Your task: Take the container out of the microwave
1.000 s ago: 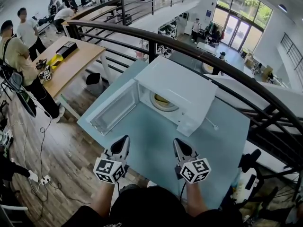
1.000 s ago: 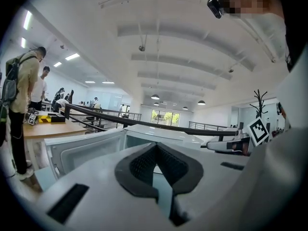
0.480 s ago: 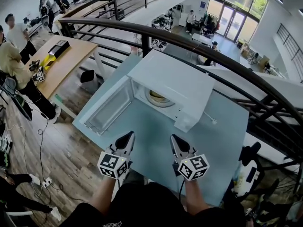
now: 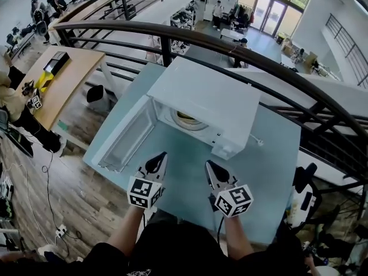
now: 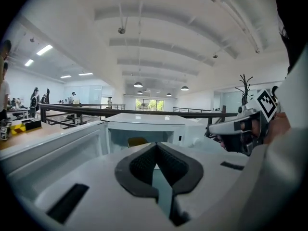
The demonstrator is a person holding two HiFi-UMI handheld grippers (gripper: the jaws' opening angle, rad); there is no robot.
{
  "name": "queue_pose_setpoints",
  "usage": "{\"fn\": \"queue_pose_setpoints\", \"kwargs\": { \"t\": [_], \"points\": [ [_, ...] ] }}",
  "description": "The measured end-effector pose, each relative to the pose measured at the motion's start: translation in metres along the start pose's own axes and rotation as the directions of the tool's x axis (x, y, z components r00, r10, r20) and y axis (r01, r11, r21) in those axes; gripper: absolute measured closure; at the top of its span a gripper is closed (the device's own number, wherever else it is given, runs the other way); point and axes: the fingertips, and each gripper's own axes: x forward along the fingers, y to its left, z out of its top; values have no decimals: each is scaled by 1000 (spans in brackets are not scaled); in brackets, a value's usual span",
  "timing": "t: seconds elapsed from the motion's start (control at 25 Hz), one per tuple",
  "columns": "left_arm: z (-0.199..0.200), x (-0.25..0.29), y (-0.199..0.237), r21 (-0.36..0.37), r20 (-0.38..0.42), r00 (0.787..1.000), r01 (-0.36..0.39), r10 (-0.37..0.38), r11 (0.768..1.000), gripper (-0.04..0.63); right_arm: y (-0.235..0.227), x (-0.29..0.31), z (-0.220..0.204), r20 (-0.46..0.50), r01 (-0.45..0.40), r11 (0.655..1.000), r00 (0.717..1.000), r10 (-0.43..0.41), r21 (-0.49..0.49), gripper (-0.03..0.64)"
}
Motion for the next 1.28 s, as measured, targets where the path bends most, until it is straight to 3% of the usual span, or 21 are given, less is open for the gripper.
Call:
{"fn": "queue_pose_setpoints", "kwargs": {
  "t": [0.2, 0.4, 0.52, 0.68, 0.8, 0.96, 1.28],
  "points": [
    [-12, 26, 10, -66, -23, 998, 61, -62, 996, 588, -3, 19, -6, 0, 36, 999, 999, -36, 39, 611],
    [-29, 55, 23, -259, -37, 993, 96, -109, 961, 588, -11, 39, -11, -8, 82, 994, 997, -81, 68, 611],
    [-41, 71, 31, -393, -37, 991, 104, -128, 914, 588, -19, 46, -16, -10, 112, 989, 994, -112, 93, 611],
    [-53, 93, 45, -581, -17, 993, 85, -116, 809, 588, -30, 55, -23, -8, 162, 979, 987, -162, 126, 611],
    [-59, 108, 52, -671, -11, 995, 68, -102, 739, 588, -35, 63, -27, -8, 191, 972, 981, -192, 138, 611],
    [-63, 128, 57, -726, -3, 996, 61, -92, 685, 588, -38, 80, -32, -8, 219, 967, 976, -219, 132, 611],
    [-75, 166, 58, -793, 1, 996, 56, -89, 607, 588, -54, 107, -41, -12, 252, 960, 968, -252, 126, 611]
  ]
}}
